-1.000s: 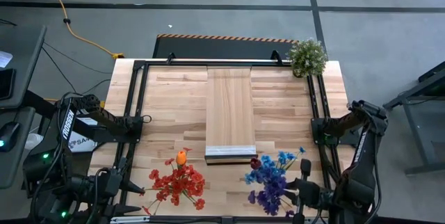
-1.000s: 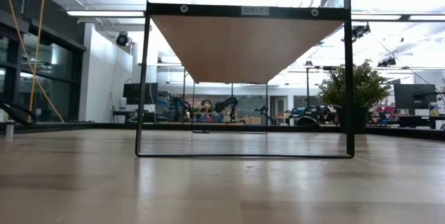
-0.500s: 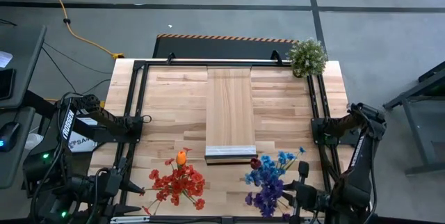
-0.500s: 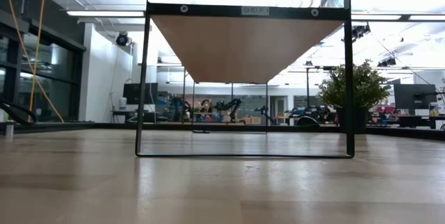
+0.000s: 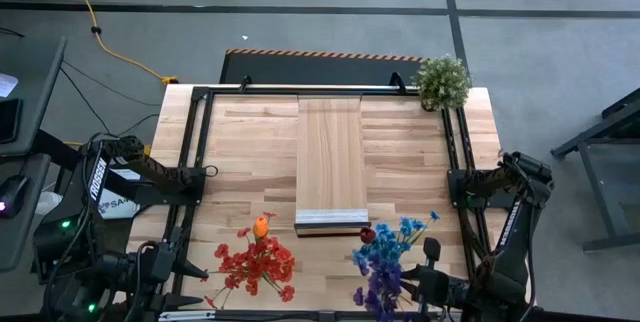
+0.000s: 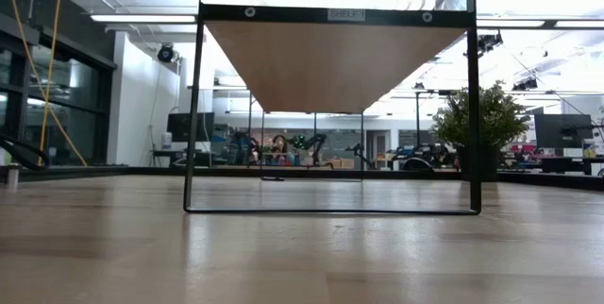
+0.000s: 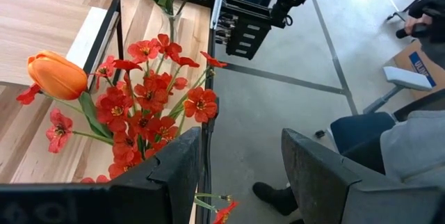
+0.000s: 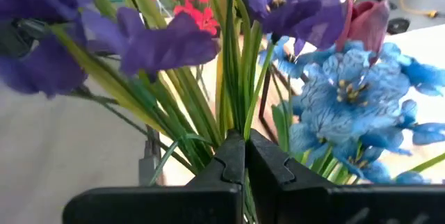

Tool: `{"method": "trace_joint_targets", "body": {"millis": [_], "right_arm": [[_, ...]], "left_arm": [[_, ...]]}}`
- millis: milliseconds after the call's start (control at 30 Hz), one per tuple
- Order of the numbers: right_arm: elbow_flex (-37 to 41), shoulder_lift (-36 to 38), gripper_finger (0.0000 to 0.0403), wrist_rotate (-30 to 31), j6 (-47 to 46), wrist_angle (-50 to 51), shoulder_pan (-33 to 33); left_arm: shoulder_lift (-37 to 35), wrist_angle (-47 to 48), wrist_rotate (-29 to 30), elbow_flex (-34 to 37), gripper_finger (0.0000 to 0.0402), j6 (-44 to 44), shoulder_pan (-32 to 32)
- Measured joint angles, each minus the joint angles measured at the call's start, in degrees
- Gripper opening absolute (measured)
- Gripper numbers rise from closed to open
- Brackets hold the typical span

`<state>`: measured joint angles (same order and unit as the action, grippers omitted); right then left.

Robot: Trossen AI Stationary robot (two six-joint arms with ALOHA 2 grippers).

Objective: Pick and place flowers into a vace then onto a shelf
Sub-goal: Put the violet flowers into the right transparent vase

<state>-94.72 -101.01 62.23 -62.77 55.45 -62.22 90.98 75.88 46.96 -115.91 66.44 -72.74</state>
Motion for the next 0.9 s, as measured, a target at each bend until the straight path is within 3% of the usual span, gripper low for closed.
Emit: {"method": "trace_joint_targets", "body": {"millis": [533, 900], "right_arm": [[0.0, 0.07, 0.0, -10.45, -6.02, 3.29, 1.26], [0.0, 0.17, 0.0, -10.76, -5.94, 3.24, 1.25]], "left_arm": [[0.0, 0.03, 0.0, 0.0, 0.0232, -0.1, -0.01], [0.0, 0.04, 0.0, -0.01, 0.0232, -0.21, 0.0]]}}
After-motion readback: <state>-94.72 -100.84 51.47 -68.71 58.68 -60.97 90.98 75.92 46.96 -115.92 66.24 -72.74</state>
